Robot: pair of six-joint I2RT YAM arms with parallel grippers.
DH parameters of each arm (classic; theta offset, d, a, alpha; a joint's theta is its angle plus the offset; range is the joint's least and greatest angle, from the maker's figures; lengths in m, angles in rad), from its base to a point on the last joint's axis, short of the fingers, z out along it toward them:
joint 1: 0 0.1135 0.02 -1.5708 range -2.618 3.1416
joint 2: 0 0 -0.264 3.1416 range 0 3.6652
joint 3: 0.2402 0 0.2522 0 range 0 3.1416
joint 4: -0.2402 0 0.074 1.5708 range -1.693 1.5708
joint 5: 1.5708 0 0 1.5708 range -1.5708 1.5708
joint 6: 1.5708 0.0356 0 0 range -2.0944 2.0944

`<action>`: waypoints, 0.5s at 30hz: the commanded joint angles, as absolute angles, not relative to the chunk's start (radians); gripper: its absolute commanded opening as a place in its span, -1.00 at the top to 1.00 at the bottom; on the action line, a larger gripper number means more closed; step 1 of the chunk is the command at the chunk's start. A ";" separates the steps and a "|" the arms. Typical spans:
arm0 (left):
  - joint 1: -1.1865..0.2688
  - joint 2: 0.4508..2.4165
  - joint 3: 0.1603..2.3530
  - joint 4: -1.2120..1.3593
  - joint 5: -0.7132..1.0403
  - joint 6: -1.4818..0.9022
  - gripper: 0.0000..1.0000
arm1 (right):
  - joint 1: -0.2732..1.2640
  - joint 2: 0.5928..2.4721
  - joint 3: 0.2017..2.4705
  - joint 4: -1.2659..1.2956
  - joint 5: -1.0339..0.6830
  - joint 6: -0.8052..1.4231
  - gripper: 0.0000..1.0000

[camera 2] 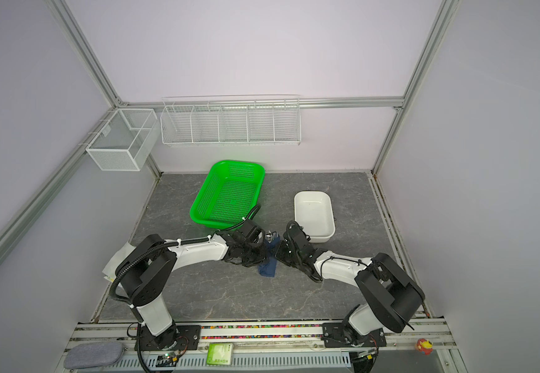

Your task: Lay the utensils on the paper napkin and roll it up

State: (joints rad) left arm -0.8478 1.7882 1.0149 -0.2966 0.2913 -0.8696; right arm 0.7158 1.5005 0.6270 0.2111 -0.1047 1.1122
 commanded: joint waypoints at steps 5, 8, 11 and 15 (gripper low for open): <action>-0.859 1.805 1.040 -0.336 0.259 -0.838 0.84 | 0.706 1.565 0.688 0.245 -0.147 1.183 -0.08; -0.860 1.807 1.043 -0.335 0.257 -0.837 0.83 | 0.706 1.588 0.711 0.215 -0.162 1.183 -0.09; -0.861 1.809 1.046 -0.337 0.257 -0.834 0.83 | 0.705 1.601 0.717 0.190 -0.166 1.189 -0.05; -0.863 1.808 1.049 -0.335 0.258 -0.828 0.82 | 0.705 1.615 0.729 0.167 -0.181 1.177 -0.01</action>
State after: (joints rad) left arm -0.8532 1.7882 1.0237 -0.3164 0.2756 -0.8505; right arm 0.7067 1.6016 0.7090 0.1825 -0.1478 1.1416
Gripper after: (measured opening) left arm 0.090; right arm 0.512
